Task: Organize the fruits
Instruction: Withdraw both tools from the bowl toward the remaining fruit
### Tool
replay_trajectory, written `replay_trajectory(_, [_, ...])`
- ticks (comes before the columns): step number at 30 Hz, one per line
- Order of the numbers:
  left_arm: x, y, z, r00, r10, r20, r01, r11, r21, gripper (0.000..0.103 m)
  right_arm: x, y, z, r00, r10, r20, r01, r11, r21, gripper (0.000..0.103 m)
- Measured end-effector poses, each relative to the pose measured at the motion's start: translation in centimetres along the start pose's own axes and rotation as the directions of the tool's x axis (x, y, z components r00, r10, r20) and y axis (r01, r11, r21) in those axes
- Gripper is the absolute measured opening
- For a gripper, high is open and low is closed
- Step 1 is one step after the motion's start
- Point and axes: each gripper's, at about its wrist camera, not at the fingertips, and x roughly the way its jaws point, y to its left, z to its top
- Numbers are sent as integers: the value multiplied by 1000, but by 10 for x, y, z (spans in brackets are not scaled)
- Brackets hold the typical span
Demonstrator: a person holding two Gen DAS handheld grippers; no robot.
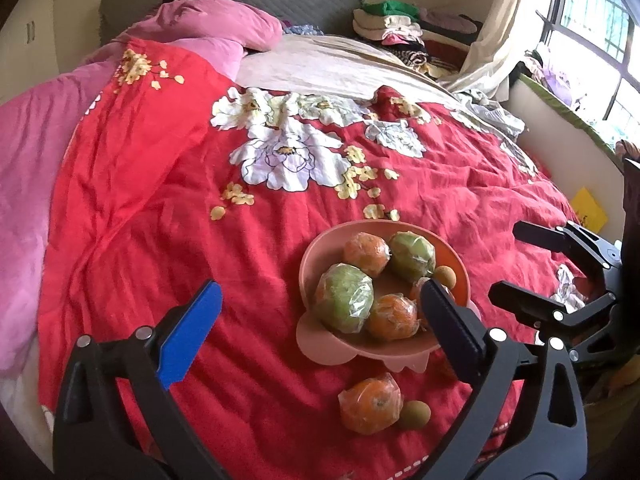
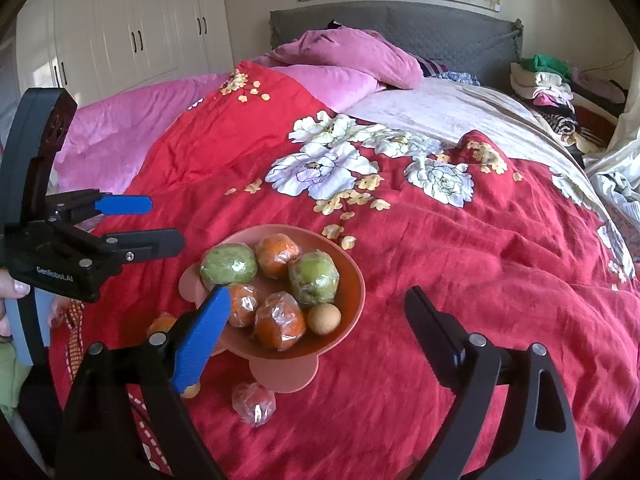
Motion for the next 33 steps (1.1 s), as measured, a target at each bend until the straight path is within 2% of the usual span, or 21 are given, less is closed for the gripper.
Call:
replay_trajectory(20, [-16, 3, -13, 1000, 5, 12, -5, 1000, -4, 93, -25, 10, -5, 999, -22, 35, 22, 1000, -6, 92])
replay_trajectory(33, [-30, 8, -29, 1000, 11, 15, -11, 1000, -3, 93, -34, 25, -14, 999, -31, 29, 32, 999, -15, 93])
